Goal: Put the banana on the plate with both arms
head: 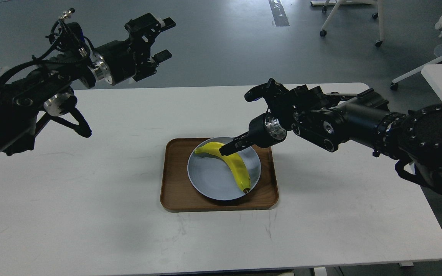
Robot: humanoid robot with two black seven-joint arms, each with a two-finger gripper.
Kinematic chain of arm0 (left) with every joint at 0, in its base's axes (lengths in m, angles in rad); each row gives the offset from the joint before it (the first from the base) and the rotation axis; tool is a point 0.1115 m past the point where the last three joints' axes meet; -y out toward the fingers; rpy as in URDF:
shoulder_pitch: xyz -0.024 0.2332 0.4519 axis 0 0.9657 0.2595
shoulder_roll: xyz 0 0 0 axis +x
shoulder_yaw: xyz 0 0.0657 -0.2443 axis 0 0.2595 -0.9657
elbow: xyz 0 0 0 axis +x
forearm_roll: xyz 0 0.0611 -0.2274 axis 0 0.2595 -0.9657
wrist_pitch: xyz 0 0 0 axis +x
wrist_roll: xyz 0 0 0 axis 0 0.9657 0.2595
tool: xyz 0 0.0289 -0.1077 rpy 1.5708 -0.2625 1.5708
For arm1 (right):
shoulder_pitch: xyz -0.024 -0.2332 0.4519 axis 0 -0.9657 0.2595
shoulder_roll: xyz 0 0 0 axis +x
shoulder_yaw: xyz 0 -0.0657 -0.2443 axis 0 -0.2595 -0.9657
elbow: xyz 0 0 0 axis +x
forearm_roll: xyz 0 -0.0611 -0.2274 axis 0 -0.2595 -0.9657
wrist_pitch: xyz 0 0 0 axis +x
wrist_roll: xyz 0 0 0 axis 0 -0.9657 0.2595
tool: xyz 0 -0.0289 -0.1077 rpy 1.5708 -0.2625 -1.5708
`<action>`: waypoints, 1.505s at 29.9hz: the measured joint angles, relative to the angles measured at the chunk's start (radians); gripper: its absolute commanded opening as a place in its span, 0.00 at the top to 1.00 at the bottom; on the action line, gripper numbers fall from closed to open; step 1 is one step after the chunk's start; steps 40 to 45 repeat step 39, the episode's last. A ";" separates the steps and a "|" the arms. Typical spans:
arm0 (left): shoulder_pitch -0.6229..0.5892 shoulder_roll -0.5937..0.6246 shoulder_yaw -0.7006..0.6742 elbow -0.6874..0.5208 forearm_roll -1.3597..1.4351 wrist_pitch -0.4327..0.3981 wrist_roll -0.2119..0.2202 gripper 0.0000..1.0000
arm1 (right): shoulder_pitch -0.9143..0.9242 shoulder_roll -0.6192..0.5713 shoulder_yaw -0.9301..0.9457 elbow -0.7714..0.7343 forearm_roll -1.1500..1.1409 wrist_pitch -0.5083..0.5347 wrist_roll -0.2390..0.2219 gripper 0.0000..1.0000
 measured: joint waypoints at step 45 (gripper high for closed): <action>0.353 -0.051 -0.273 0.023 -0.247 0.001 0.006 0.02 | -0.374 -0.341 0.721 -0.052 0.857 -0.039 0.000 0.00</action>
